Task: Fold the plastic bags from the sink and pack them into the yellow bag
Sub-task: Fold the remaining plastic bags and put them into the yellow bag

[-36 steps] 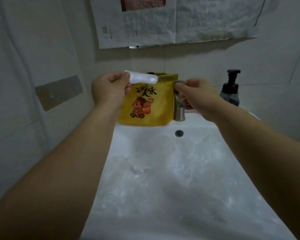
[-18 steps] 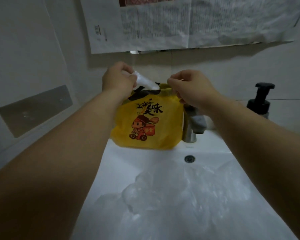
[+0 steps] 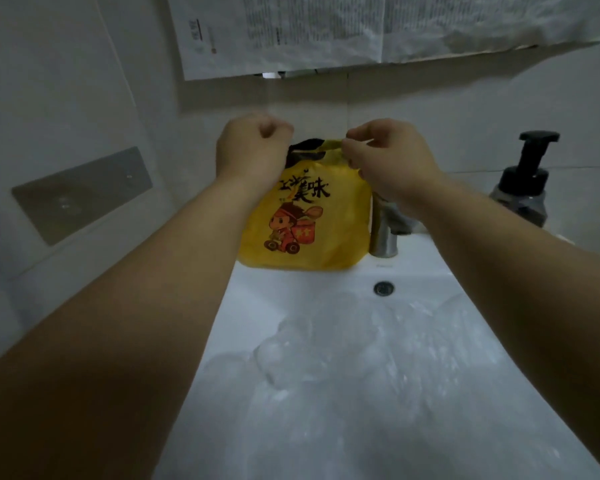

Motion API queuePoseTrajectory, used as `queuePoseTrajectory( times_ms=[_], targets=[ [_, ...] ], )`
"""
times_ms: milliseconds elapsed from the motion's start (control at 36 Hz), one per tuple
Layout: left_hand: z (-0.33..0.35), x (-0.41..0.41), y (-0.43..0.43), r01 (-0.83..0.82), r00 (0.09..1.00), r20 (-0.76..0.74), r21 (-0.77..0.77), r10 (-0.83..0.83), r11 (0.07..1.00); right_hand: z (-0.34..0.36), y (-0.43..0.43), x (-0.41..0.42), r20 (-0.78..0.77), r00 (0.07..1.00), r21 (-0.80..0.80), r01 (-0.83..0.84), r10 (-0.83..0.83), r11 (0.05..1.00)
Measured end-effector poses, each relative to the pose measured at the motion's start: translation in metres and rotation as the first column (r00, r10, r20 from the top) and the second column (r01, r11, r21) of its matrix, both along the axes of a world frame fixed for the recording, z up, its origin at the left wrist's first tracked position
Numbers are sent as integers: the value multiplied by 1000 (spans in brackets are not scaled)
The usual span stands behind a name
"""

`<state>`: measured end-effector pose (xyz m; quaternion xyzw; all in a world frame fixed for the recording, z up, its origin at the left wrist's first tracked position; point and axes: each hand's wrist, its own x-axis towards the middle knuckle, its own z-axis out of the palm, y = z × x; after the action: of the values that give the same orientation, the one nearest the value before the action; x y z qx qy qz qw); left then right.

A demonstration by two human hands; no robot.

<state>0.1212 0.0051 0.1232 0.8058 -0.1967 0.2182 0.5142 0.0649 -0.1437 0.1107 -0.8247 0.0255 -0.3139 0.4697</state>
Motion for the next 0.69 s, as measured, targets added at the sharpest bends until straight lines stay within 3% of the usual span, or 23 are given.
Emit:
queuePoseTrajectory(
  times_ms=[111, 222, 306, 361, 417, 500, 528, 556, 611, 667, 694],
  targets=[
    [-37, -40, -2, 95, 995, 3, 23, -95, 995, -25, 12, -37, 4, 1000, -4, 2, -2, 1000],
    [-84, -67, -6, 134, 983, -136, 75, -123, 988, -73, 10, -77, -123, 992, 44, 9, -3, 999],
    [-118, -91, -13, 189, 938, -331, 244, -101, 951, -110, 2, -103, -243, 968, 38, 69, -58, 997],
    [-139, -102, -17, 289, 860, -507, 405, -50, 867, -127, -2, -114, -316, 947, 82, 86, -56, 993],
    [-160, -115, -20, 361, 814, -577, 592, 67, 721, -140, -6, -124, -383, 923, 101, 89, -44, 991],
    [-184, -117, -20, 345, 823, -507, 804, 257, 484, -147, -8, -132, -495, 869, 95, 47, 6, 994],
    [-185, -116, -19, 291, 849, -451, 835, 276, 468, -148, -8, -132, -528, 849, 85, 28, 22, 996],
    [-185, -113, -18, 212, 880, -389, 836, 274, 506, -148, -7, -133, -560, 827, 72, 4, 37, 997],
    [-180, -109, -17, 73, 919, -320, 709, 228, 701, -148, -4, -132, -611, 788, 70, -45, 78, 997],
    [-169, -114, -19, 127, 904, -425, 383, 52, 915, -146, -2, -131, -627, 764, 139, -86, 155, 987],
    [-163, -120, -20, 196, 866, -493, 184, -82, 963, -145, -1, -131, -614, 762, 190, -111, 206, 975]
  ],
)
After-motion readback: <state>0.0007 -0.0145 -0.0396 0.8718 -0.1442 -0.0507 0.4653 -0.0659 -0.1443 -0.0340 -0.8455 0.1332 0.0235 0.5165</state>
